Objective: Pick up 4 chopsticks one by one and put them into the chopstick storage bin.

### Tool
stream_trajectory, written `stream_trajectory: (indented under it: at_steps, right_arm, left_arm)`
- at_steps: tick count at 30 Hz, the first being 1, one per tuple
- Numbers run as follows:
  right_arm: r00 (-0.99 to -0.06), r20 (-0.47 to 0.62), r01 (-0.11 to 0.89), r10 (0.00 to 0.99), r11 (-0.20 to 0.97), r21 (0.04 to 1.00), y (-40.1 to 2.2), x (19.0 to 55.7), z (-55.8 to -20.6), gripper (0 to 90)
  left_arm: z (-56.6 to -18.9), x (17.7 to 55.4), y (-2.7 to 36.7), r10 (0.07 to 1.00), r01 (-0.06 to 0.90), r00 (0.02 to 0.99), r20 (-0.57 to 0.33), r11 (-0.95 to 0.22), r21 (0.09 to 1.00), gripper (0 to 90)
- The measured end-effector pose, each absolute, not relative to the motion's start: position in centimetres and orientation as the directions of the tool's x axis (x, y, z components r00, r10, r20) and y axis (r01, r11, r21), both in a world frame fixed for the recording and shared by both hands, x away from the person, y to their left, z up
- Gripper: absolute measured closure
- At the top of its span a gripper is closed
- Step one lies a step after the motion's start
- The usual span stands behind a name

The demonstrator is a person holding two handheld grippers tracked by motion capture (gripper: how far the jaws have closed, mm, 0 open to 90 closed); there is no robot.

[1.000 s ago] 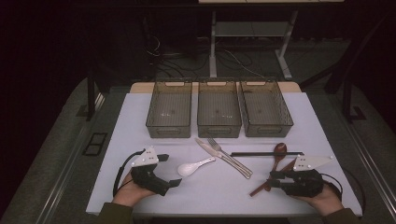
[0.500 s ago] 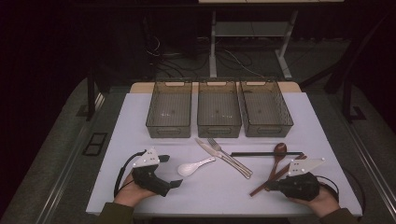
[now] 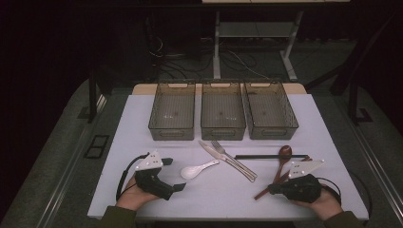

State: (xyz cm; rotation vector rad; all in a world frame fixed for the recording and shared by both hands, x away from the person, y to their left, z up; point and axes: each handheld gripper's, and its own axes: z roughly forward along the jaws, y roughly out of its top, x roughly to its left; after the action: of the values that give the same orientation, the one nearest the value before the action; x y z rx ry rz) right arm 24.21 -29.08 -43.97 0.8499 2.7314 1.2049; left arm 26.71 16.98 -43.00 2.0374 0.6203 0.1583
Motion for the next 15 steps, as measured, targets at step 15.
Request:
stream_trajectory:
  at_steps: [15]
  right_arm:
    - [-0.853, 0.173, 0.465, 0.493, 0.565, 0.682, -28.68, 24.41, -44.14, 89.8]
  left_arm:
    - [-43.05, 26.67, 16.95, 0.489, 0.367, 0.861, -0.141, -0.404, 0.838, 0.0]
